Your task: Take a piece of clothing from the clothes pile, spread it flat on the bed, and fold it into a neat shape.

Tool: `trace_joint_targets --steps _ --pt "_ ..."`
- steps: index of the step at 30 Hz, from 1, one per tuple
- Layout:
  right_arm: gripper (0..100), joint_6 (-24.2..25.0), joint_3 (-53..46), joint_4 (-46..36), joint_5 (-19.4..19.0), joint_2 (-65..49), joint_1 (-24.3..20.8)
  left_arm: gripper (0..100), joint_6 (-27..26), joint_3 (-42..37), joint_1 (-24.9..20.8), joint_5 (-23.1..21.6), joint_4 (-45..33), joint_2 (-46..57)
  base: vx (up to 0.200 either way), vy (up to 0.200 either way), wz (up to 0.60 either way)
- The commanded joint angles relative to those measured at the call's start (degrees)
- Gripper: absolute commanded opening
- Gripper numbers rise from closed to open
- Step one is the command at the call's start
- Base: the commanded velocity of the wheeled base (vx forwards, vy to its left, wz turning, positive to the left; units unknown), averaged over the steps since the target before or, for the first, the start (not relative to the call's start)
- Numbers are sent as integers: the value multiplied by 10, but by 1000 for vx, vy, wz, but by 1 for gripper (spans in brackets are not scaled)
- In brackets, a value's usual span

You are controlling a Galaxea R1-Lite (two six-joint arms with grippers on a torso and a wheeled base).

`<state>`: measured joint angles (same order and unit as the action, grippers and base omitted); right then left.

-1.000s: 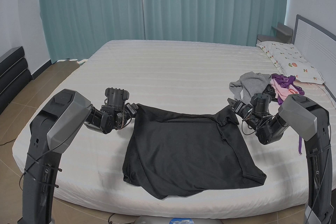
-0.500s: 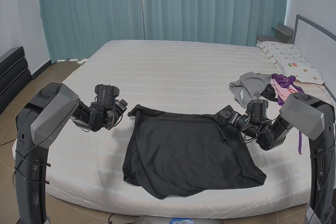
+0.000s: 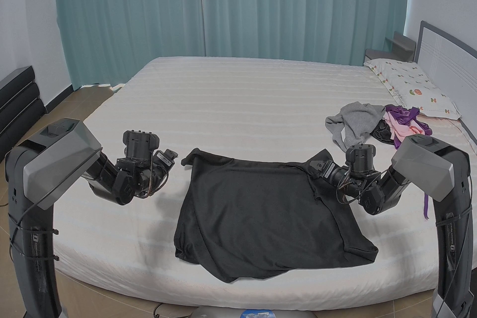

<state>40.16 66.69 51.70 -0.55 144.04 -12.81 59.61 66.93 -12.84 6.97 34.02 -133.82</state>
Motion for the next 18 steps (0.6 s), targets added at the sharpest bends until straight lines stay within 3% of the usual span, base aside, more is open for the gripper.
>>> trace_joint_targets --steps 1,7,18 --pt "100 7 5 2 21 9 -18 100 4 -48 -3 -12 31 25 0 0 0" --pt "100 19 16 -4 26 11 -20 100 4 -59 -3 -36 29 27 200 0 0" --pt "100 27 121 -74 28 64 -18 100 4 -79 -11 -36 28 32 0 0 0"
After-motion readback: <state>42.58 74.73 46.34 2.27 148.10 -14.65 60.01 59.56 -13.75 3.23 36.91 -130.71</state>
